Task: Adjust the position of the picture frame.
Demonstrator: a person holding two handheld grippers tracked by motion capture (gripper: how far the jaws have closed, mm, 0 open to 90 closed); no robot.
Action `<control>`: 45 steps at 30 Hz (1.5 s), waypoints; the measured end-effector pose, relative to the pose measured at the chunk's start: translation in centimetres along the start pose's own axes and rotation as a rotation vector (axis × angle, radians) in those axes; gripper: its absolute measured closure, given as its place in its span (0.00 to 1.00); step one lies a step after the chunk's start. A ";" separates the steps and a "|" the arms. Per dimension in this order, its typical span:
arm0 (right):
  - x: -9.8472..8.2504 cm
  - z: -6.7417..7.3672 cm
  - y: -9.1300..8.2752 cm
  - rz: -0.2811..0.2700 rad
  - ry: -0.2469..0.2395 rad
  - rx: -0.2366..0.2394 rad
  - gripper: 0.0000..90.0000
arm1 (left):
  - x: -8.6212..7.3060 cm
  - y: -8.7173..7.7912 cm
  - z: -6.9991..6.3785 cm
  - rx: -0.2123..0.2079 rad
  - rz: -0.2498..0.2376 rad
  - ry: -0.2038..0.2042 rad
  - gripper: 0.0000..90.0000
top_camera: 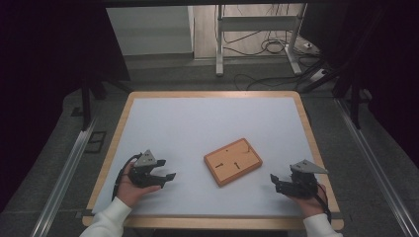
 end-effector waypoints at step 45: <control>1.9 1.6 0.0 0.006 -0.044 0.005 0.25 | -0.1 0.2 0.2 -0.003 0.010 0.003 0.34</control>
Point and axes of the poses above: each handheld gripper's, and its own axes: y roughly forward along the jaws, x roughly out of its top, z roughly to its left, the point moved 8 cm from there along y, roughly forward along the jaws
